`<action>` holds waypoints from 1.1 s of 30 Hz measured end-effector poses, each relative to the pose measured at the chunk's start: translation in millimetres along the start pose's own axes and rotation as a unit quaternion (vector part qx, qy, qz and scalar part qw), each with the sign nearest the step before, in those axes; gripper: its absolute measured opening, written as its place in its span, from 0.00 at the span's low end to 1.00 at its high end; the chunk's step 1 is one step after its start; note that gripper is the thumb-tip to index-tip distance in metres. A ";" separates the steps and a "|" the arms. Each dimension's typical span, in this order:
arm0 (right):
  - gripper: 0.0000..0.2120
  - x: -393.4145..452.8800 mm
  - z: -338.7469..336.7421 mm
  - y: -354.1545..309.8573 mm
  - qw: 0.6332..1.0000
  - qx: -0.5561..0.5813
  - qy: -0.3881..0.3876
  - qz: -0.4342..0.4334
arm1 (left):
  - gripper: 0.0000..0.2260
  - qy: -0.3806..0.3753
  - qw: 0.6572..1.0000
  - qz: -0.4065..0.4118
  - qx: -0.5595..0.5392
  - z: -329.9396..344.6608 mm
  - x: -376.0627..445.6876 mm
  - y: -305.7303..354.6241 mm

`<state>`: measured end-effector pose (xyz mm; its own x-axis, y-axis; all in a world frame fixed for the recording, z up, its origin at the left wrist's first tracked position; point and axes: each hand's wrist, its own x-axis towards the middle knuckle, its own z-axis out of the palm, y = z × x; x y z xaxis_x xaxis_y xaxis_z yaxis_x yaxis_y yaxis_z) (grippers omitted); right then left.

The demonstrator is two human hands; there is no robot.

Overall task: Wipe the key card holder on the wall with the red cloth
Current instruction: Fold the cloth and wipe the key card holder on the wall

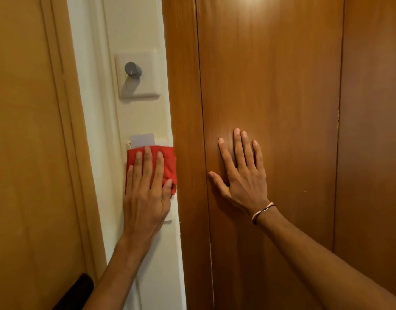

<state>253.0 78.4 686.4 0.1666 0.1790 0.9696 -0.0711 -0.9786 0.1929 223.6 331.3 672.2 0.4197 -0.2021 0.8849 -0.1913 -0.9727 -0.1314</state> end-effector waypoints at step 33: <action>0.42 -2.7 13.4 1.8 1.000 -0.016 0.020 -0.012 | 0.27 0.064 0.998 -0.020 -0.013 5.5 0.5 -27.1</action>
<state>265.6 74.8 682.1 0.1285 0.2061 0.9700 -0.0994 -0.9706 0.2194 233.9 357.0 673.7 0.3118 -0.1451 0.9390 -0.1999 -0.9762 -0.0845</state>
